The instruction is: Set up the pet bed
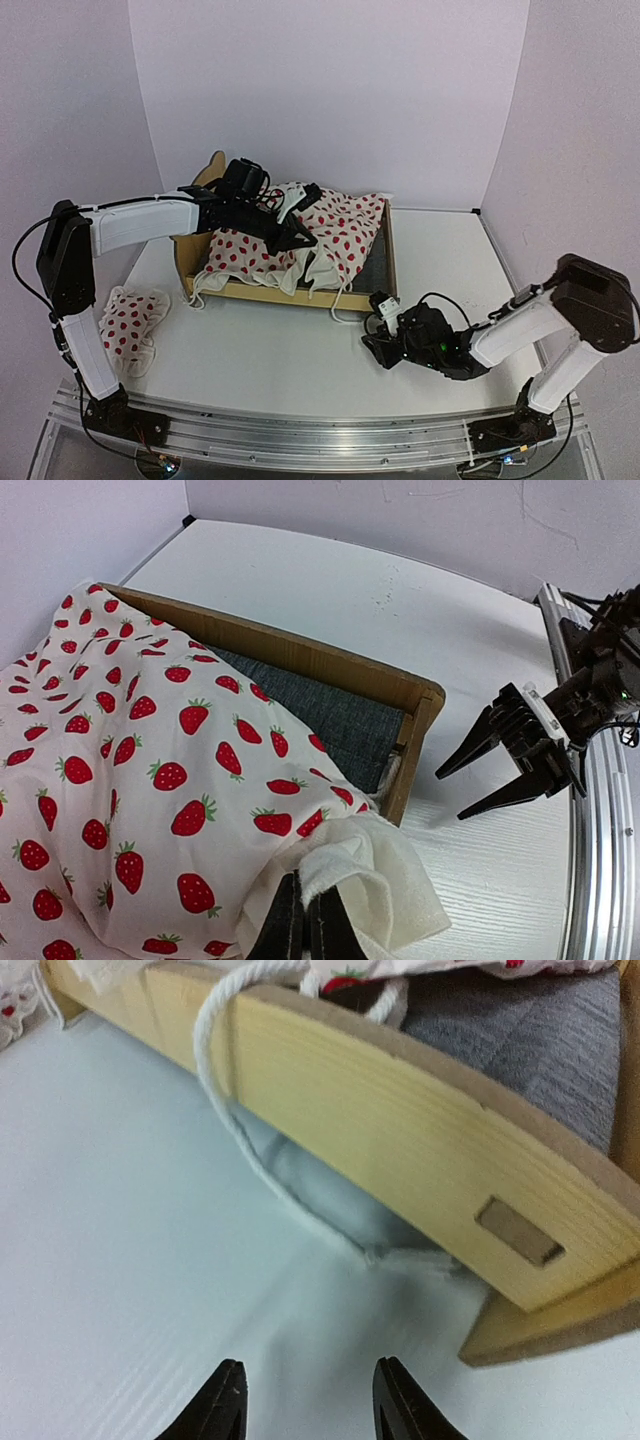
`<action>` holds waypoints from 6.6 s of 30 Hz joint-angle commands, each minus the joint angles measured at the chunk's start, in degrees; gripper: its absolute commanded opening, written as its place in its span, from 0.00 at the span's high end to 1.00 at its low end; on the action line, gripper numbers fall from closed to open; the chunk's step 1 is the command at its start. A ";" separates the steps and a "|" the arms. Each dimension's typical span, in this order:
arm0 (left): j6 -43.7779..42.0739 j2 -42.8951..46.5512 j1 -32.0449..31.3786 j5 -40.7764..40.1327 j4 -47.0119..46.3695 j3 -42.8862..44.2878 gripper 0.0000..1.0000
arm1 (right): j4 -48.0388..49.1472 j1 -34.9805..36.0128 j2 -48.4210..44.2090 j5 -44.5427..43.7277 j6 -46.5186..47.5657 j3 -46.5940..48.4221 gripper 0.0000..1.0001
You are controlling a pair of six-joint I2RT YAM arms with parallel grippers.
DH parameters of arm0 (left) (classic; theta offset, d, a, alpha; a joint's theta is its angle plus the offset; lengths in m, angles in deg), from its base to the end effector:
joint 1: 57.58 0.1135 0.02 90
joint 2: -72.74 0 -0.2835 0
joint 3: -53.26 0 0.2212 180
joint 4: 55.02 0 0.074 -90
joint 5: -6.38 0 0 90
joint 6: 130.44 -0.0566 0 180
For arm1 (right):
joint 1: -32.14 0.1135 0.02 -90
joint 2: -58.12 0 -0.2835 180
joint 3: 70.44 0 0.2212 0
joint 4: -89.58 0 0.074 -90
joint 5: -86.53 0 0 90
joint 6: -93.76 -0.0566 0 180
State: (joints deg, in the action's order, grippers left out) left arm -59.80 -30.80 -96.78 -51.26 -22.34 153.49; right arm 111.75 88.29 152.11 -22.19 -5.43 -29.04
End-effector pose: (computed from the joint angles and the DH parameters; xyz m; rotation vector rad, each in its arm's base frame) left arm 0.2953 -0.2799 0.3048 1.3462 1.7423 -0.8137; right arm 0.1734 0.2259 0.1560 -0.6490 1.9869 0.3543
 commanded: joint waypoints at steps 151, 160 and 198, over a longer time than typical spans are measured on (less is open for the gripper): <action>5.70 -8.57 -3.69 13.97 -17.88 4.67 1.00 | -37.96 -1.53 -17.59 -6.89 -13.46 2.65 1.00; -6.03 -9.70 -3.21 11.94 -7.74 3.46 0.91 | -60.76 -1.55 -29.43 -8.96 -20.18 7.67 1.00; -24.21 -17.92 -12.37 13.69 -24.38 6.29 0.38 | -58.39 -7.50 -26.36 13.07 -17.16 29.38 1.00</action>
State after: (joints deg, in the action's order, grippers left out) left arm -83.72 -46.71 -109.04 -34.65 -36.77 161.29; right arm 47.98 82.21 127.47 -12.97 -20.61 -1.56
